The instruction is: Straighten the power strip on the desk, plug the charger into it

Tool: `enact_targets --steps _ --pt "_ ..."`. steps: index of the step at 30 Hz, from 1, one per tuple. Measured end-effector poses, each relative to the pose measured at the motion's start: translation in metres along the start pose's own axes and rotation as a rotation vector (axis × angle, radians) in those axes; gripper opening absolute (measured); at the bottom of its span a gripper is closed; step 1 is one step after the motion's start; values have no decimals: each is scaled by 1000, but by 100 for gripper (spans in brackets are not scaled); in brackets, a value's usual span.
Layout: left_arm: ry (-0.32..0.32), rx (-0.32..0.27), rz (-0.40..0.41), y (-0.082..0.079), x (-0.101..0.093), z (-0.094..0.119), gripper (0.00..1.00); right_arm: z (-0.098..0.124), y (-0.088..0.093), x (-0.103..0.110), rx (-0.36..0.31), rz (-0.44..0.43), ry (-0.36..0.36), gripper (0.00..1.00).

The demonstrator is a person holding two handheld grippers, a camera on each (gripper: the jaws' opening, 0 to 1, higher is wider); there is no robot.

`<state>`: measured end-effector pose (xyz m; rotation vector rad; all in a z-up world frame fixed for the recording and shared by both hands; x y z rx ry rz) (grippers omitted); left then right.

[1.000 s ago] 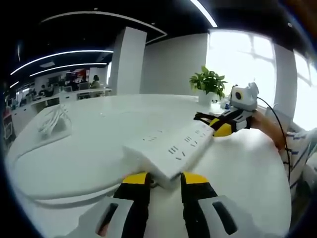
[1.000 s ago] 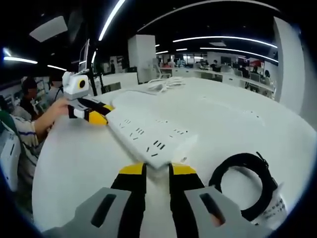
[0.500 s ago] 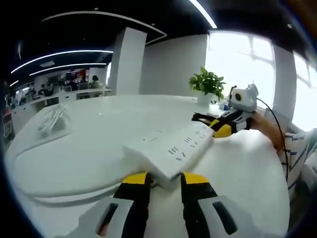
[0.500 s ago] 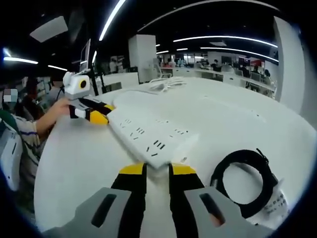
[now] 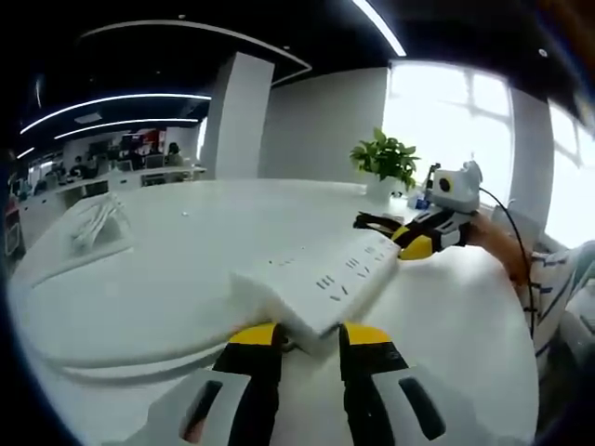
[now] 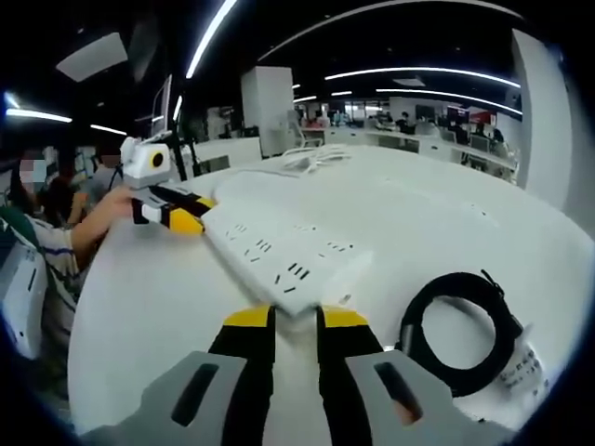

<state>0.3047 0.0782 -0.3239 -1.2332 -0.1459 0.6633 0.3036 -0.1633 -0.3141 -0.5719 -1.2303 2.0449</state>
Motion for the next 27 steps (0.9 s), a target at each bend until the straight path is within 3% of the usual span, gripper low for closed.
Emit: enact_targets --steps 27 --pt "13 -6 -10 8 -14 5 24 14 9 15 -13 -8 -8 16"
Point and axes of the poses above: the point that each gripper's makers call its tool centre point, and the gripper's own axes: z roughly backward along the fingers, x roughly to its left, y roughly out of its underside, the point moved 4 cm from there along z, roughly backward along the fingers, and after that the axes turned 7 degrees about y, right-handed, at the moved point
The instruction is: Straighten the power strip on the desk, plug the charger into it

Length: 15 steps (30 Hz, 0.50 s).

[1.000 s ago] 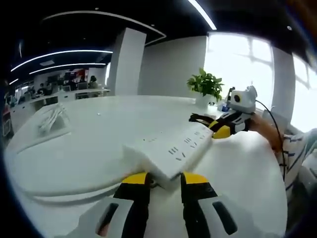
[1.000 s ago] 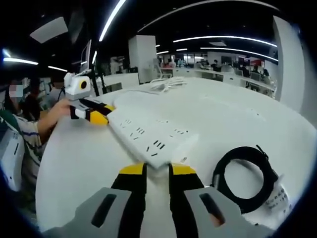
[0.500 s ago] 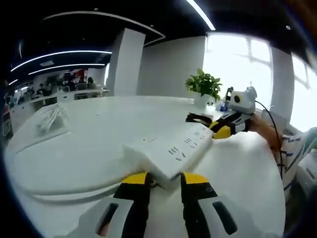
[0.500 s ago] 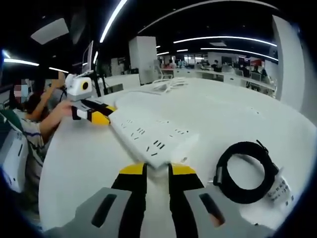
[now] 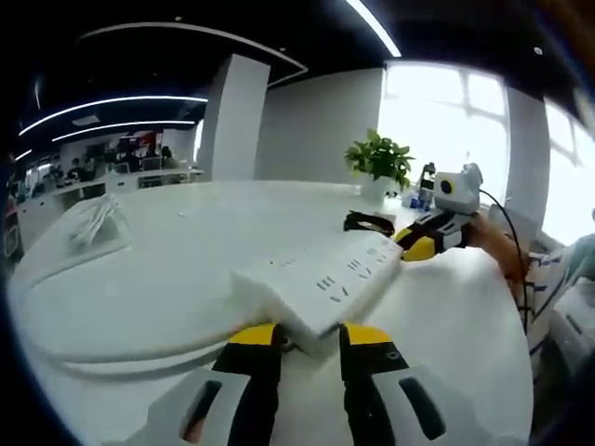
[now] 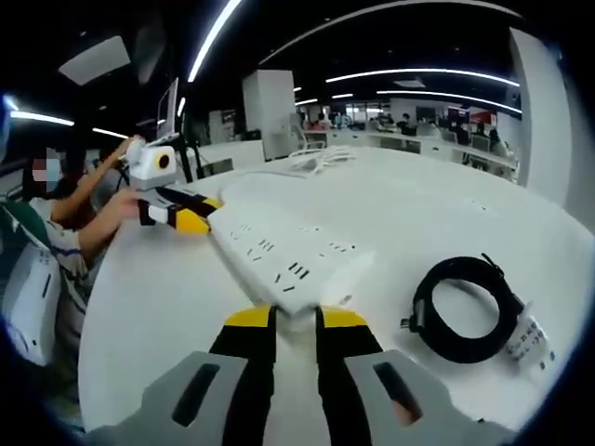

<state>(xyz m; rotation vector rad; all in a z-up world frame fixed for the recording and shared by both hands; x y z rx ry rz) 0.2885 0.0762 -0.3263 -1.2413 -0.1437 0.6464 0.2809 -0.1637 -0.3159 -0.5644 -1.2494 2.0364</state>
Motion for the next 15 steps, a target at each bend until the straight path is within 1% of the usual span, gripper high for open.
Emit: enact_targets --steps 15 --pt "-2 -20 6 2 -7 3 24 5 1 3 -3 -9 3 16"
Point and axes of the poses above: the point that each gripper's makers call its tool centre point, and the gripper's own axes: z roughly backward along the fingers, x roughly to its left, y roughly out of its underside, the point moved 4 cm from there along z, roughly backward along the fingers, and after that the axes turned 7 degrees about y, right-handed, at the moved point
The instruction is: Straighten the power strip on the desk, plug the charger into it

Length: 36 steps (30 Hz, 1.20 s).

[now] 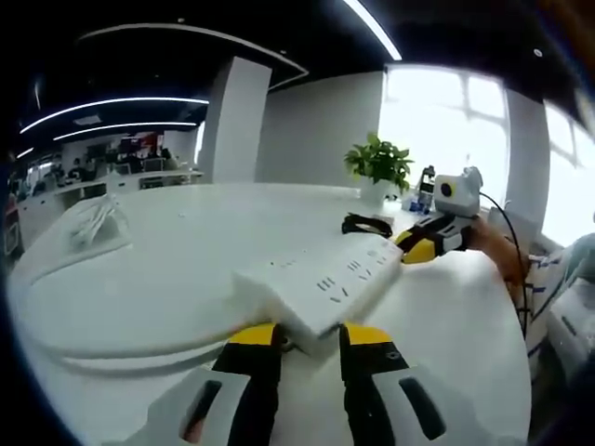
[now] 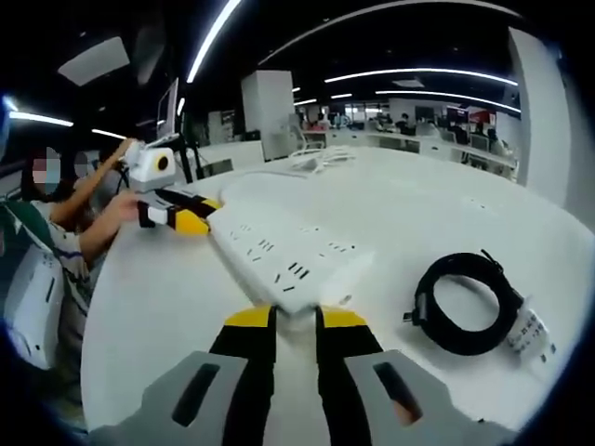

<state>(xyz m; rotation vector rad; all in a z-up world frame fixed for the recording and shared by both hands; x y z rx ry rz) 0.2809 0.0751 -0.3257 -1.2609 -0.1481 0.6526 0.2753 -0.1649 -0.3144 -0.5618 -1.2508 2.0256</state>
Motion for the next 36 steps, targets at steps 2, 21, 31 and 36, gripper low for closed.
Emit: enact_targets --steps 2,21,31,36 --pt "-2 -5 0 0 -1 0 24 0 0 0 -3 -3 1 16" --pt "13 -48 1 -6 2 5 23 2 -3 -2 -11 16 2 16" --pt "18 -144 -21 -21 2 8 22 14 -14 -12 -37 41 56 16" --pt "27 -194 -50 -33 -3 8 22 17 -19 -13 -49 53 62 16"
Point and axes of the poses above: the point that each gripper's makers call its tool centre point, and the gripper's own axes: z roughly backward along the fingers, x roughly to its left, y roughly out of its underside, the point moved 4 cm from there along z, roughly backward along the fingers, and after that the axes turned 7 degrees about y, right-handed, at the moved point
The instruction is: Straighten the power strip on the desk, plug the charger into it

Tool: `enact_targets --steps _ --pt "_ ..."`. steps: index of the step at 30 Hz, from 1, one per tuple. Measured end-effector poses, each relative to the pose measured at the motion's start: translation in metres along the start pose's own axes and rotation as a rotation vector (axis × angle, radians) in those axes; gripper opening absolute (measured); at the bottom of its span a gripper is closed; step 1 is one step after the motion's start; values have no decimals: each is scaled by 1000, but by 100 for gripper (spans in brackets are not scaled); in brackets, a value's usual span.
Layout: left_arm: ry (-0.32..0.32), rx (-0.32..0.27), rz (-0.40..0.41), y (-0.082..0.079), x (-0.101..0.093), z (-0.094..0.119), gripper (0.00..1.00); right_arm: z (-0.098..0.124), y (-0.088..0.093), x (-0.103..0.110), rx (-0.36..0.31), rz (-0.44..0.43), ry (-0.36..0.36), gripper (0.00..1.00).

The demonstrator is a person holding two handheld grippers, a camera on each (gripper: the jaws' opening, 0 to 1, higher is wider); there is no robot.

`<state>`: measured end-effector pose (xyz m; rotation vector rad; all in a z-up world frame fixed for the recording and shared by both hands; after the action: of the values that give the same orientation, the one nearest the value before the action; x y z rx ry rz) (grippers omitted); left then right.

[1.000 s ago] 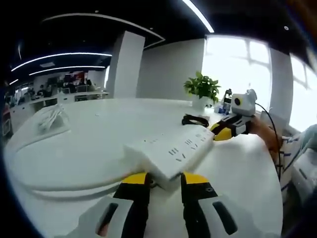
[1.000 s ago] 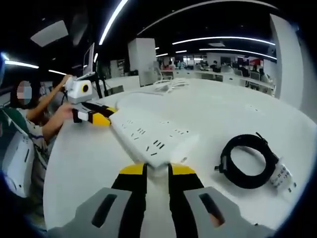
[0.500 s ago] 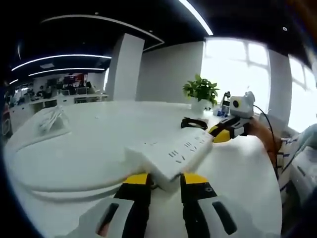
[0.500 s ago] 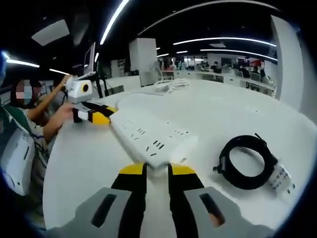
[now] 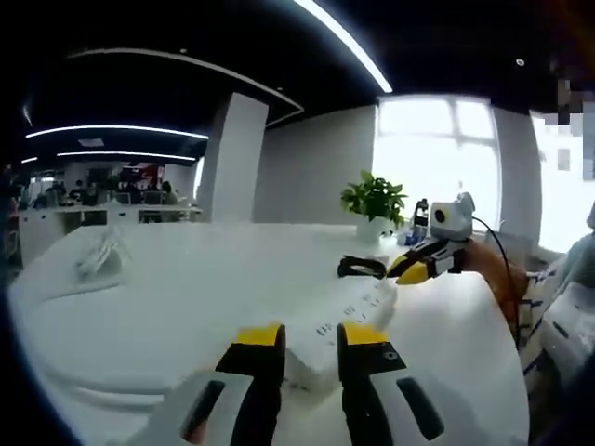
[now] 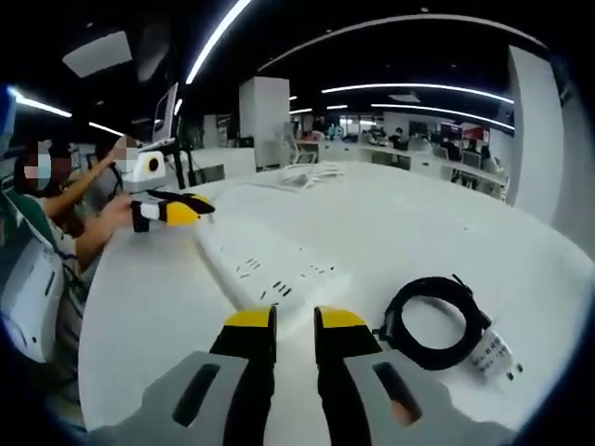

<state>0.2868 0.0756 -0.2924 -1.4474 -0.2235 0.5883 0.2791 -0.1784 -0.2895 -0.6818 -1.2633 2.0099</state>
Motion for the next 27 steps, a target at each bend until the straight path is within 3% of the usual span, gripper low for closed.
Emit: enact_targets --steps 6,15,27 --pt "6 -38 -72 -10 -9 -4 22 4 -11 -9 -26 8 18 16" --pt "7 -83 -116 -20 -19 -5 23 10 -22 -33 -50 43 78 16" --pt "-16 -114 -178 -23 -19 -6 25 2 -23 -74 -7 116 183 18"
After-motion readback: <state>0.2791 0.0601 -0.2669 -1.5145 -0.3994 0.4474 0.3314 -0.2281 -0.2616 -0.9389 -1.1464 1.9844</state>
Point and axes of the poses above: the point that each gripper's makers call its tool centre point, and the gripper's own axes: z roughly backward along the fingers, x roughly to its left, y roughly out of its underside, the point moved 4 cm from there along z, roughly backward along the fingers, and after that the axes turned 7 degrees about y, right-handed, at the moved point
